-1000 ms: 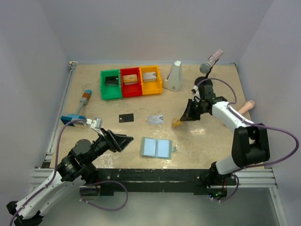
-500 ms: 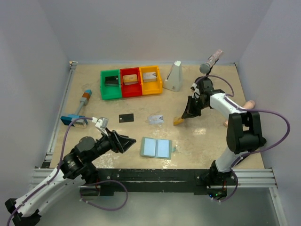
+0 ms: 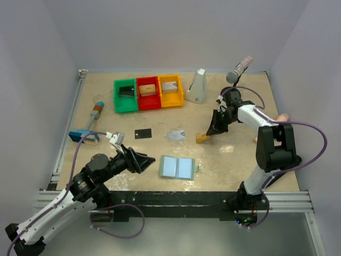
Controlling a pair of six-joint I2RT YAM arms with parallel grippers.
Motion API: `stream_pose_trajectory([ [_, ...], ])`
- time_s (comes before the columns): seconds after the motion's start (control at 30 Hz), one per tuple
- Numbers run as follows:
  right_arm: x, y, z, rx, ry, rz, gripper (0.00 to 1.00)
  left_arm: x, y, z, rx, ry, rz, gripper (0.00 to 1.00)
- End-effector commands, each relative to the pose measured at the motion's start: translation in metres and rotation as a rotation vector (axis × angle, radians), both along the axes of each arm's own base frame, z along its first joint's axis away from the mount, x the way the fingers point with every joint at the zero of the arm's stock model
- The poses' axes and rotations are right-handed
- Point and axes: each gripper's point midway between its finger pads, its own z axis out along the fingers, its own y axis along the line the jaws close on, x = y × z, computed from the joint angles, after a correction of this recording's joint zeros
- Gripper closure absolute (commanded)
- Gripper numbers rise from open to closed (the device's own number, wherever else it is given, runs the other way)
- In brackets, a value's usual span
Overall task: Take the credit cards out of the card holder
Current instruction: Reset both arms
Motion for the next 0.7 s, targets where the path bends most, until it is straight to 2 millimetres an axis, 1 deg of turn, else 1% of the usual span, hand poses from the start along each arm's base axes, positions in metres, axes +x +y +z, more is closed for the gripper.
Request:
stream_pose_trajectory([
  [0.0, 0.0050, -0.0063, 0.0075, -0.013, -0.026, 0.001, 0.90, 0.0003, -0.0040, 0.0145, -0.033, -0.040, -0.019, 0.26],
  [0.2, 0.0049, -0.0075, 0.0069, -0.014, -0.023, -0.011, 0.78, -0.0013, -0.0056, 0.0156, -0.037, -0.043, -0.033, 0.26],
  [0.67, 0.0040, -0.0134, 0.0081, -0.023, -0.025, -0.055, 0.64, -0.0021, -0.0047, 0.0147, -0.029, -0.041, -0.033, 0.26],
])
